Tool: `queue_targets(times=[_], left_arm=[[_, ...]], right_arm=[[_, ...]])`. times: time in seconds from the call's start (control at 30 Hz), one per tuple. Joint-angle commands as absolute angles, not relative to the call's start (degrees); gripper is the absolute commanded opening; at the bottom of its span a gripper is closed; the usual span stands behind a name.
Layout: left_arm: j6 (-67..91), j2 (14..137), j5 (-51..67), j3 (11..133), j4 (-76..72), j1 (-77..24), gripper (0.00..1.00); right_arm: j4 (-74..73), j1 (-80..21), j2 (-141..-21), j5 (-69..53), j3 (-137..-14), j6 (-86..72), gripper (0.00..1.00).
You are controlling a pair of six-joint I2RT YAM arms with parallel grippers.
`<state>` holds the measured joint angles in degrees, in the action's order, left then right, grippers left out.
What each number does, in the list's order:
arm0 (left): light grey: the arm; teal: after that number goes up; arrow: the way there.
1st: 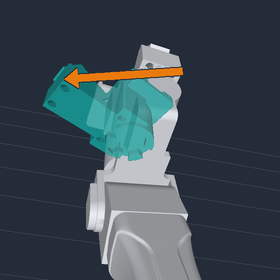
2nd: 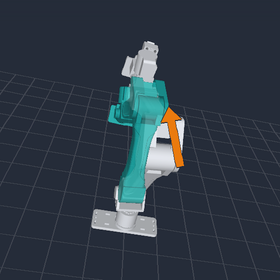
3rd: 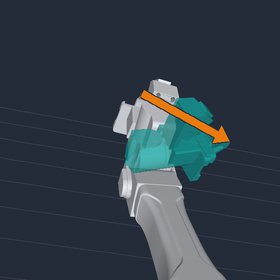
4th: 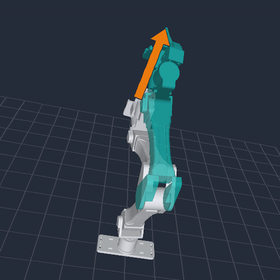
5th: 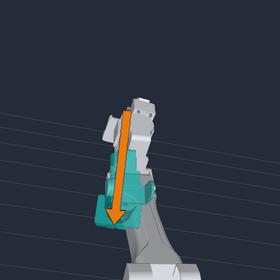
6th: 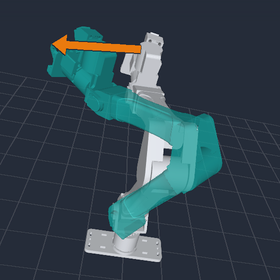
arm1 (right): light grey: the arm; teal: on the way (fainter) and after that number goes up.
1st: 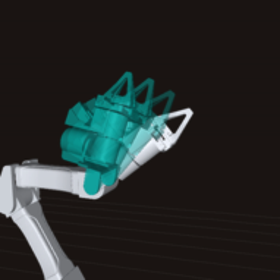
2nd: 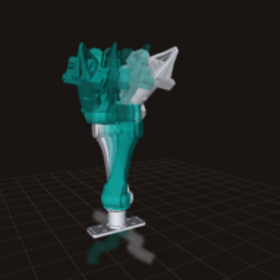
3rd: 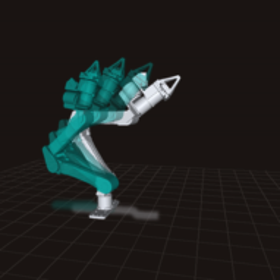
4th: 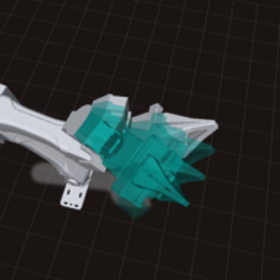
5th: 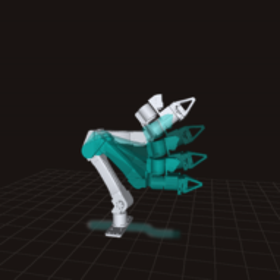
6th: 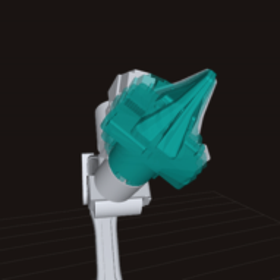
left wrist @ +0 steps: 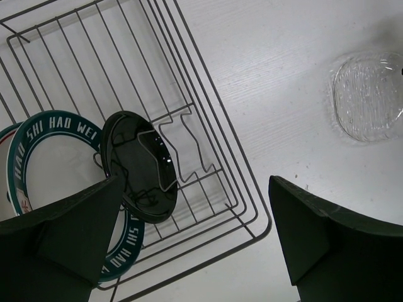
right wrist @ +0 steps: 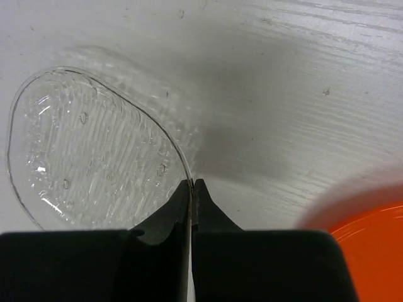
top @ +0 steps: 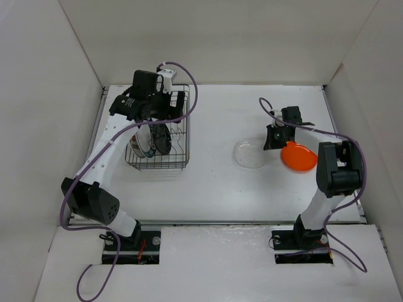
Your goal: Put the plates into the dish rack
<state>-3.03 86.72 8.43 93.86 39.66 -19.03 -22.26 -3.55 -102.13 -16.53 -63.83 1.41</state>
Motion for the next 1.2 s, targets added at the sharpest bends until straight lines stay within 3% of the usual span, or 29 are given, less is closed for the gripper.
queue_targets(times=[0.0, 0.2, 0.27, 0.5, 0.87, 1.03, 1.17], left_arm=[[-3.8, 87.1, 11.4, 93.1, 38.3, -18.0, 1.00], [-6.9, 88.5, 22.7, 97.3, 38.3, -18.0, 1.00], [-6.9, 89.6, 28.5, 98.1, 37.2, -18.0, 1.00], [-5.4, 95.4, 32.8, 103.4, 36.0, -18.0, 1.00], [-6.6, 98.2, 29.6, 100.8, 34.3, -18.0, 1.00], [-7.1, 99.4, 36.7, 101.5, 35.0, -18.0, 0.98], [-8.2, 99.9, 40.6, 102.1, 36.8, -18.0, 0.84]], right_arm=[[-18.6, -5.0, -98.9, -19.2, -65.0, -1.7, 0.00], [-7.7, -14.6, -83.9, -16.5, -64.3, -9.8, 0.00], [-7.7, -20.8, -83.3, -9.4, -66.8, -9.8, 0.00], [-1.7, -29.0, -85.3, -7.5, -69.5, -13.4, 0.00], [4.4, -28.6, -86.0, -14.9, -71.4, -16.1, 0.00], [7.3, -28.6, -87.0, -17.0, -71.9, -18.1, 0.00], [10.8, -28.6, -87.0, -18.1, -71.9, -19.4, 0.00]])
